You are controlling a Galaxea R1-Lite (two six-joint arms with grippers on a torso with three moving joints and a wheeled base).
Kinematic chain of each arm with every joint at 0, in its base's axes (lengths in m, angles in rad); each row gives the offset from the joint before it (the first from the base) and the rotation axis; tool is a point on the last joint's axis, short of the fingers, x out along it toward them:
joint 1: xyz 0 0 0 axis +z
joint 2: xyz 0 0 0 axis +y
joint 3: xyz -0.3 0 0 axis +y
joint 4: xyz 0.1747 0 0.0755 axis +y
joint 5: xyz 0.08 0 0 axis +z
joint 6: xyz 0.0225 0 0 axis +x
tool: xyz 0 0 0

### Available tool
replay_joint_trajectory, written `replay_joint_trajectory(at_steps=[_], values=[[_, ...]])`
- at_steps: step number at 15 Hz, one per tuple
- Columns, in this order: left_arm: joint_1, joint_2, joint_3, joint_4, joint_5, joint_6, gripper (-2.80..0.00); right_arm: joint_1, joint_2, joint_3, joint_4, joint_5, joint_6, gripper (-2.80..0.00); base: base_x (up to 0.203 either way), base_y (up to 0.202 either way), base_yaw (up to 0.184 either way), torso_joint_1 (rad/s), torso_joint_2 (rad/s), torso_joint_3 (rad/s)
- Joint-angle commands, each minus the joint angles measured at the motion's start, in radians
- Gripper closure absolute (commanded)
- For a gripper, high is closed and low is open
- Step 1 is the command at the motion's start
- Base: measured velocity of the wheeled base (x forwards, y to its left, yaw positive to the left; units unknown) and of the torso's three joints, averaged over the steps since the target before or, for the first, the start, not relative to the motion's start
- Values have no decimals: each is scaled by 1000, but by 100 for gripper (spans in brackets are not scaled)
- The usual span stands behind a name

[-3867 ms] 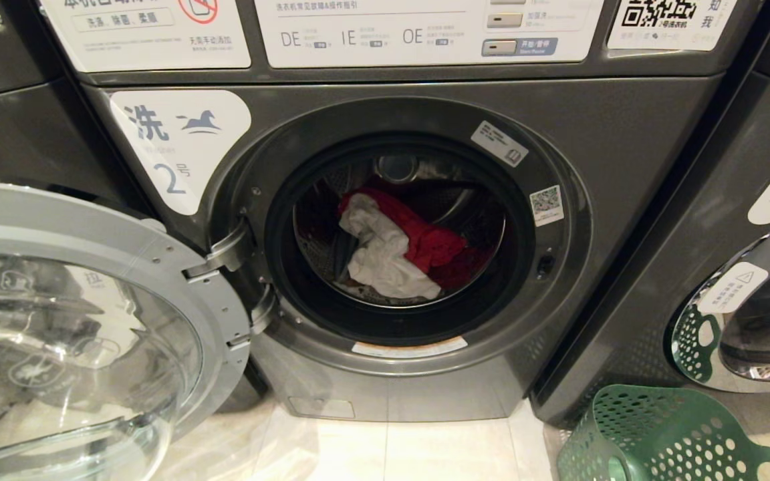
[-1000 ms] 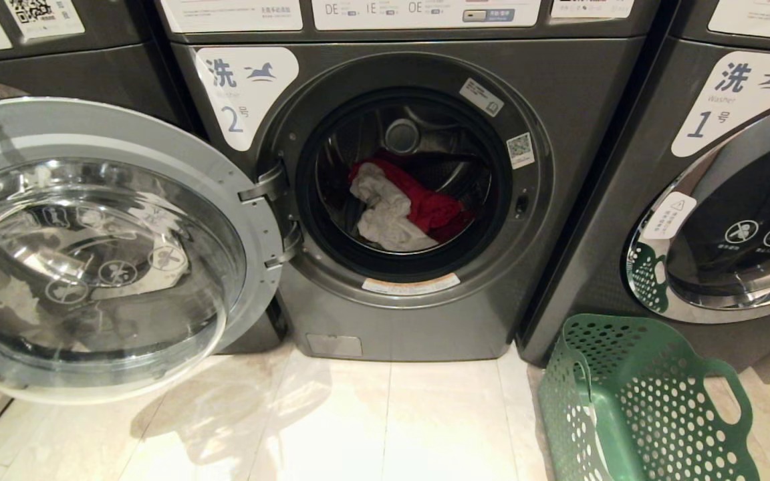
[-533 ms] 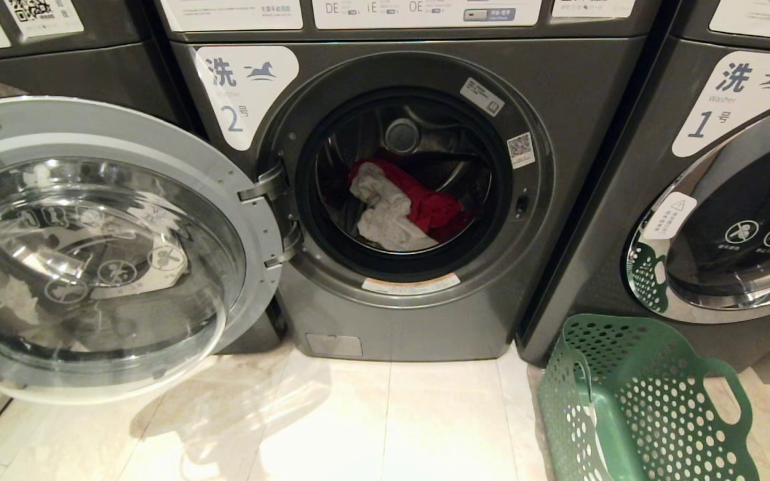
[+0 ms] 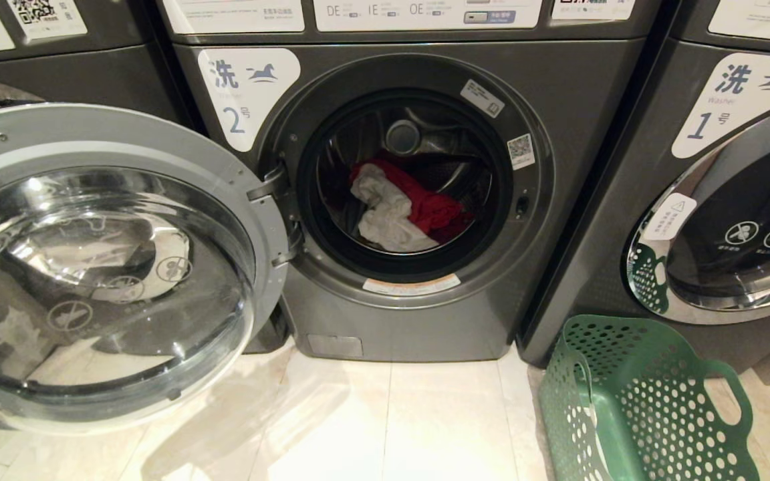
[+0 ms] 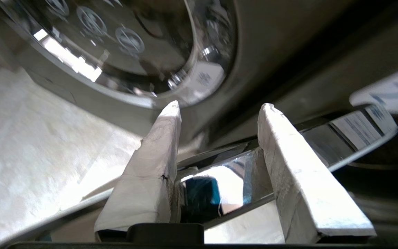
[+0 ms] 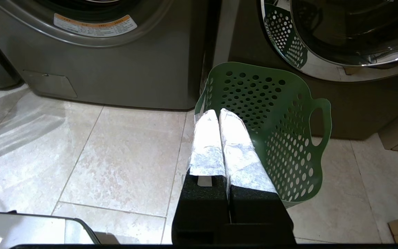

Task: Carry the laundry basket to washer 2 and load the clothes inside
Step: Close the washing machine door with the left hand, then press the washing machine door tightly with the right hand

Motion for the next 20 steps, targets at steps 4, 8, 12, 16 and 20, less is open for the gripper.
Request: replay_joint_trajectory(at_steps=[4, 8, 12, 16, 20], values=[[-186, -237, 0, 376, -58, -57, 0, 0, 2, 8, 0, 1, 1, 0, 0, 0, 0, 0, 0, 0], [-533, -332, 0, 521, -67, -280, 0, 0, 2, 8, 0, 1, -2, 0, 0, 0, 0, 0, 0, 0], [-924, -364, 3, 350, -54, -494, 0, 0, 2, 6, 1, 2, -4, 0, 0, 0, 0, 0, 0, 0], [-944, -355, 13, 126, 418, -432, 0, -1, 133, -157, 54, 8, 38, 0, 0, 0, 0, 0, 0, 0], [-944, -481, 64, 111, 619, -305, 0, 0, 661, -368, 26, 104, 105, 0, 0, 0, 0, 0, 0, 0]])
